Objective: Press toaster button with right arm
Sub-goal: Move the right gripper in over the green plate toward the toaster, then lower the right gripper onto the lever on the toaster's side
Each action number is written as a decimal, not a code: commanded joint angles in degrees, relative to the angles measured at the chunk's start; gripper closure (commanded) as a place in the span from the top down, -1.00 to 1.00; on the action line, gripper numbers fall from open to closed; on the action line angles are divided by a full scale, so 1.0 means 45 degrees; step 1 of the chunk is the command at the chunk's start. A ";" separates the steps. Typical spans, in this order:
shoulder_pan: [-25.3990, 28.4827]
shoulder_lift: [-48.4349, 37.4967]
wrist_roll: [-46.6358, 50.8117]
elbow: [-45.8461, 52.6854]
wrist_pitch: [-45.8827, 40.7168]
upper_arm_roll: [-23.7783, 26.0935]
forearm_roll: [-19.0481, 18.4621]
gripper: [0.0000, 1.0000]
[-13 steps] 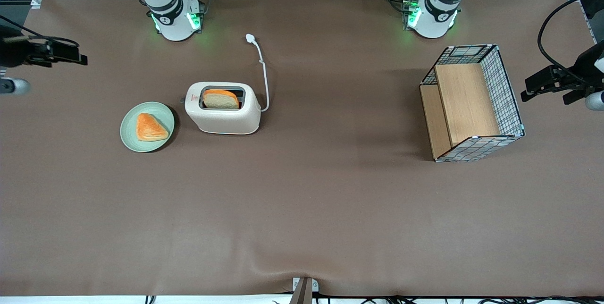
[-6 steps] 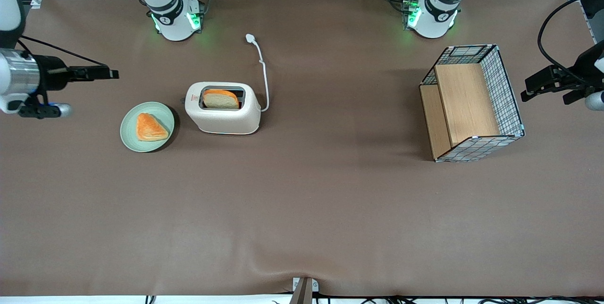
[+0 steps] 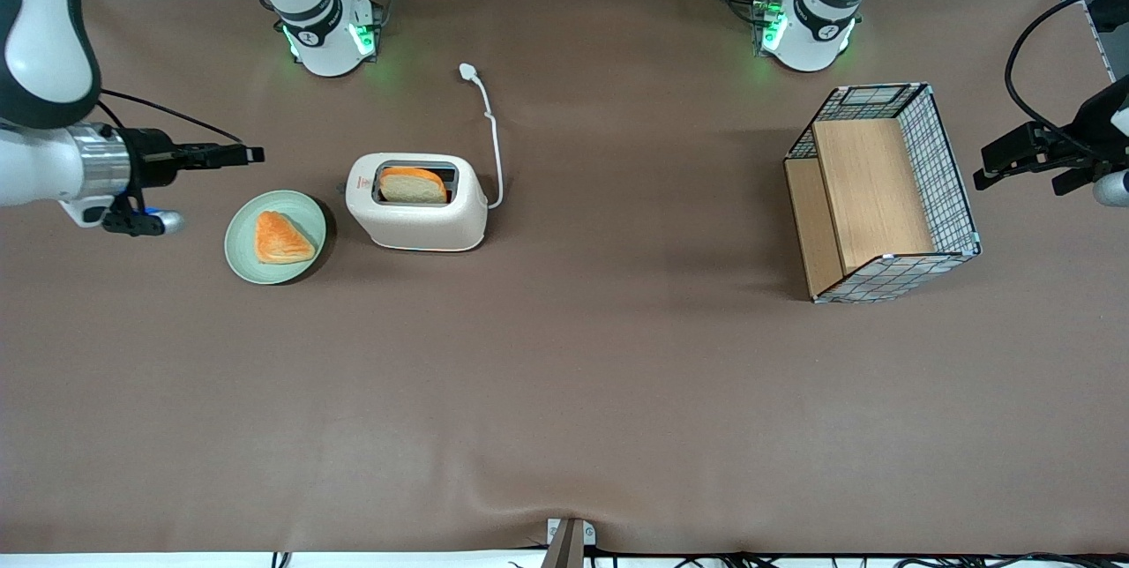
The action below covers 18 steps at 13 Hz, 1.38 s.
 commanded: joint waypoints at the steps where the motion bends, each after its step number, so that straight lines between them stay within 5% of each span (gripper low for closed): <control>1: -0.0087 -0.0256 0.0162 -0.1215 0.0644 0.0145 0.0727 1.00; 2: 0.0010 -0.0081 0.0143 -0.1295 0.0664 0.0145 0.0845 0.90; 5: 0.0225 0.0544 0.0006 -0.1296 0.0743 0.0145 0.1294 -0.53; 7: 0.0245 0.0721 -0.0517 -0.1334 0.0665 0.0165 0.1295 -1.00; 11: 0.0128 0.1053 -0.2025 -0.1666 0.0839 0.0165 0.1392 -1.00; 18: 0.0109 0.1073 -0.3037 -0.2952 0.2400 0.0165 0.2973 -1.00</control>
